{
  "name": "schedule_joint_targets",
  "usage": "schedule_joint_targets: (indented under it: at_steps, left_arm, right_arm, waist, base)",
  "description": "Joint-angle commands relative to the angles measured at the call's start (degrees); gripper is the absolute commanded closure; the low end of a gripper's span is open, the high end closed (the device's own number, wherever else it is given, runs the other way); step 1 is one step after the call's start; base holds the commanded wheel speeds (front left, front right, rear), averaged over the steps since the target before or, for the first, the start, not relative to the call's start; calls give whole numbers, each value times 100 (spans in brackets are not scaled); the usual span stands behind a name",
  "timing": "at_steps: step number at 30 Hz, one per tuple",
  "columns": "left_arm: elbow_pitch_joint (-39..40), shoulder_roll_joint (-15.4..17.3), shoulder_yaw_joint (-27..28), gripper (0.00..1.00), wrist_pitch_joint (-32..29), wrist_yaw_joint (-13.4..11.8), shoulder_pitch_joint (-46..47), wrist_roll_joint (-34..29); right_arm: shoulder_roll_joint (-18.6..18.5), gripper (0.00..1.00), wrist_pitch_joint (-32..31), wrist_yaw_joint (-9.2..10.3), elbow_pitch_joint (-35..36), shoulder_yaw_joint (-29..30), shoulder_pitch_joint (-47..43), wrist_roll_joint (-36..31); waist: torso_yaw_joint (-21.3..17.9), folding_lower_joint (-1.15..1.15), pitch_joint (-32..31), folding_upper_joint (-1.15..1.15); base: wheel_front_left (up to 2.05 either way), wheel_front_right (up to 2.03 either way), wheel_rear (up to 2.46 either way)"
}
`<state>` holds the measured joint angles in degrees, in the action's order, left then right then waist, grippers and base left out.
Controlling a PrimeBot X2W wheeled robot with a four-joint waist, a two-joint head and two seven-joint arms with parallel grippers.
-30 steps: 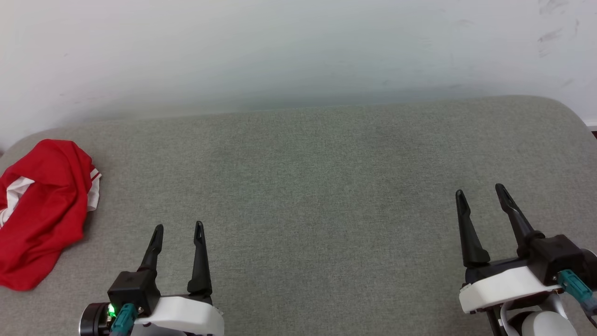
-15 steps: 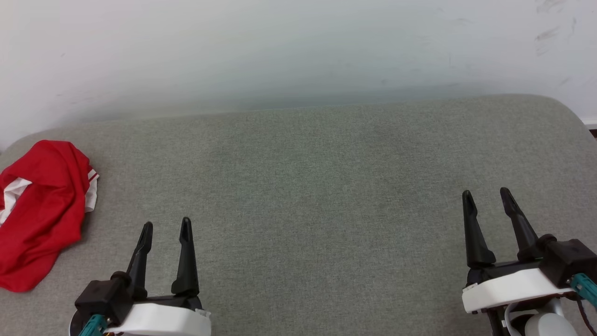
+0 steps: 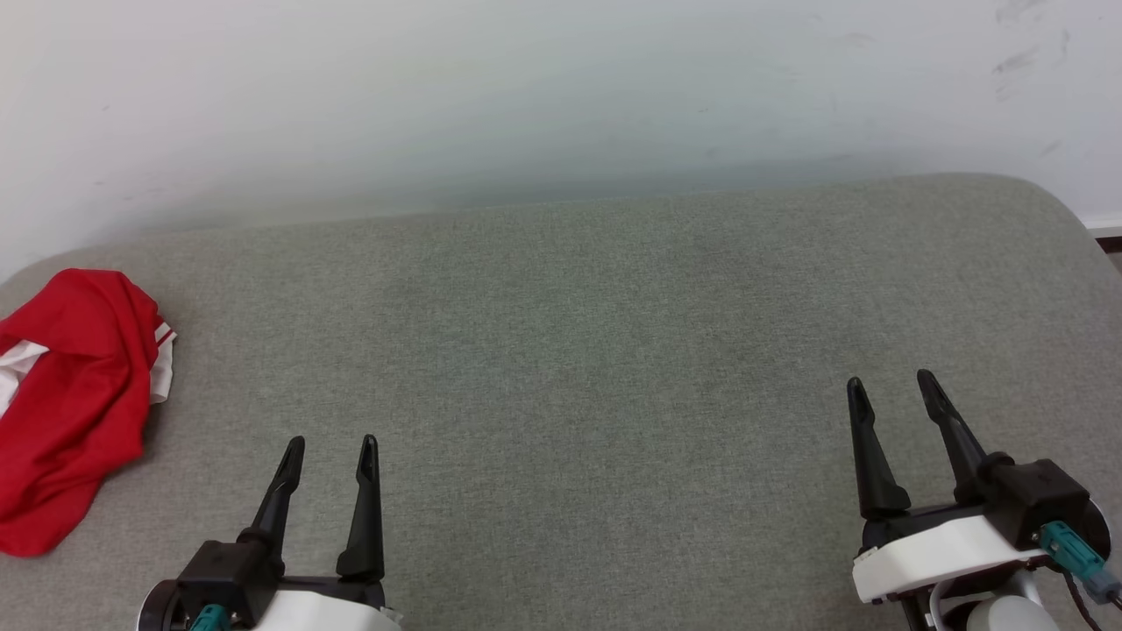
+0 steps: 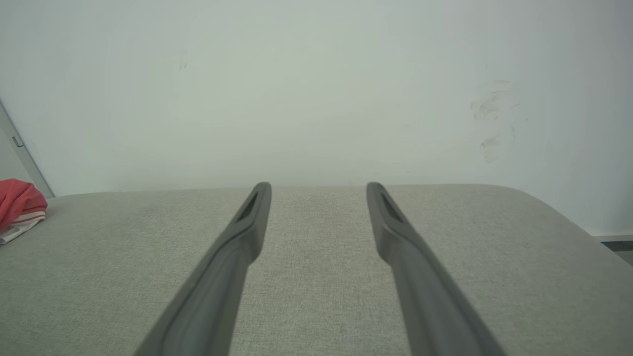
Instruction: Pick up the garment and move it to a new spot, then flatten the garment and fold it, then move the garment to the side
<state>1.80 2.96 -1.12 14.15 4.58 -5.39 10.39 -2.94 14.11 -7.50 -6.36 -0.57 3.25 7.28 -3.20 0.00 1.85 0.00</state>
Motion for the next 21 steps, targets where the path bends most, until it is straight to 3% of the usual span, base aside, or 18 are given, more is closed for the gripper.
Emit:
schedule_joint_targets:
  at_steps: [1, 14, 21]
  left_arm:
    - [16, -9, -3, 0, 46, 41, -27, -100]
    - [-67, -10, -29, 0, 114, 93, -18, -187]
    - [-191, -9, 33, 0, 108, 139, 32, -113]
  right_arm:
    - [11, 0, 53, 2, -5, -14, 11, -117]
    - [11, 0, 111, 2, 2, -42, 15, -214]
    - [11, 0, 110, 2, 60, -148, -87, -182]
  waist:
    - [-6, 0, 5, 0]
    - [7, 0, 32, 0]
    - [304, 0, -15, 0]
  base:
    - [0, 0, 0]
    - [0, 0, 0]
    - [0, 0, 0]
